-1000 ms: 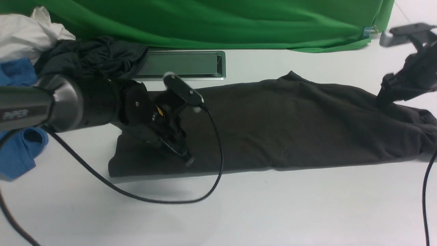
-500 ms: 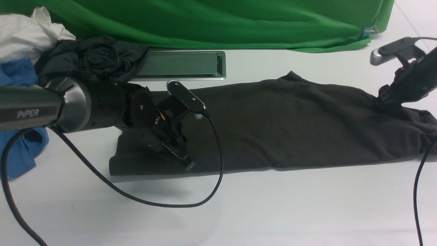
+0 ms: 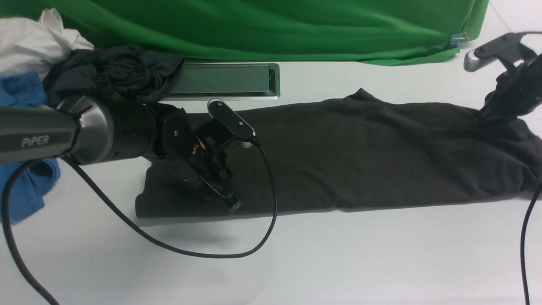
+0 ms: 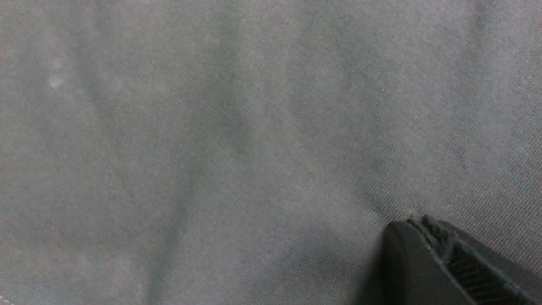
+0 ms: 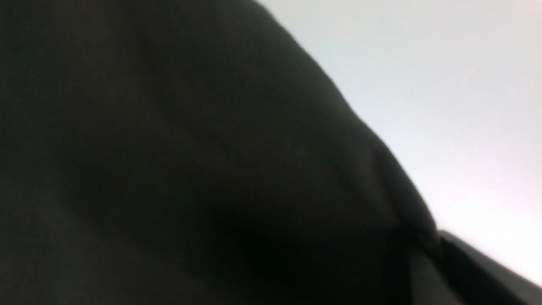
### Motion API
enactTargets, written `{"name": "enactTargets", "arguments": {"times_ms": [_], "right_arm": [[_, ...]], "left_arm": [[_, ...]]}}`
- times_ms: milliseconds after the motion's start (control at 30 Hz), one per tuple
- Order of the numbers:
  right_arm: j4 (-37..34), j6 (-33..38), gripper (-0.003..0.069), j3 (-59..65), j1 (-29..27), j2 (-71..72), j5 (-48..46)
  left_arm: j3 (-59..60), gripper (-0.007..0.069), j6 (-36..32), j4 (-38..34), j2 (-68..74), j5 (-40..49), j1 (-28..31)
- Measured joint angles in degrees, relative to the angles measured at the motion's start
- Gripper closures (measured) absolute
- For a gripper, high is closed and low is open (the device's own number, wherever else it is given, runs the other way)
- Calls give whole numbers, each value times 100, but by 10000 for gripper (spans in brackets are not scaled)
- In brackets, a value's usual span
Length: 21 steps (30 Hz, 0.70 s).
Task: Fold a long-sleeved shirt on a white desktop.
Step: 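Pull the folded dark garment lengthwise by its ends to straighten it flat on the table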
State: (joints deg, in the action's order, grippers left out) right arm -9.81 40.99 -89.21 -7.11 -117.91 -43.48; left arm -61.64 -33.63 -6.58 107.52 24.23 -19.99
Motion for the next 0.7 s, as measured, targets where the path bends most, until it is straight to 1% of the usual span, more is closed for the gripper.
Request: {"name": "enactTargets", "arguments": {"times_ms": [167, 200, 233, 300, 333, 367, 400, 433, 467, 500, 533, 567, 633, 700], "right_arm": [[49, 14, 627, 0, 0, 9, 275], [53, 14, 623, 0, 0, 3, 316], [75, 14, 601, 0, 0, 2, 403], [199, -116, 528, 0, 0, -2, 583], [244, -173, 507, 0, 0, -2, 638], [429, -425, 419, 0, 0, -2, 737], [591, -652, 349, 0, 0, 3, 775], [756, -914, 293, 0, -5, 16, 776], [874, -1153, 220, 0, -24, 52, 739], [981, -1346, 181, 6, -40, 92, 676], [981, -1408, 165, 6, -56, 131, 637], [981, -1646, 125, 46, -124, 252, 475], [905, -1982, 105, 181, -282, 442, 182], [674, -2274, 92, 362, -501, 551, -136]], "left_arm": [[0, 608, 0, 36, 0, -1, 0], [0, 608, 0, 36, 0, -1, 0], [0, 608, 0, 41, 0, -6, 0], [0, 608, 0, 40, 0, -6, 0], [0, 608, 0, 40, 0, -6, 0], [0, 608, 0, 42, 0, -6, 0], [0, 608, 0, 42, 0, -6, 0], [0, 608, 0, 47, 0, -6, 0], [0, 608, -20, 47, 0, -13, 0], [0, 608, -20, 54, 0, -13, 0], [0, 608, -20, 54, 0, -13, 0], [0, 608, -20, 54, 0, -13, 0], [0, 608, -20, 54, 0, -13, 0], [0, 608, -20, 54, 0, -13, 0]]}}
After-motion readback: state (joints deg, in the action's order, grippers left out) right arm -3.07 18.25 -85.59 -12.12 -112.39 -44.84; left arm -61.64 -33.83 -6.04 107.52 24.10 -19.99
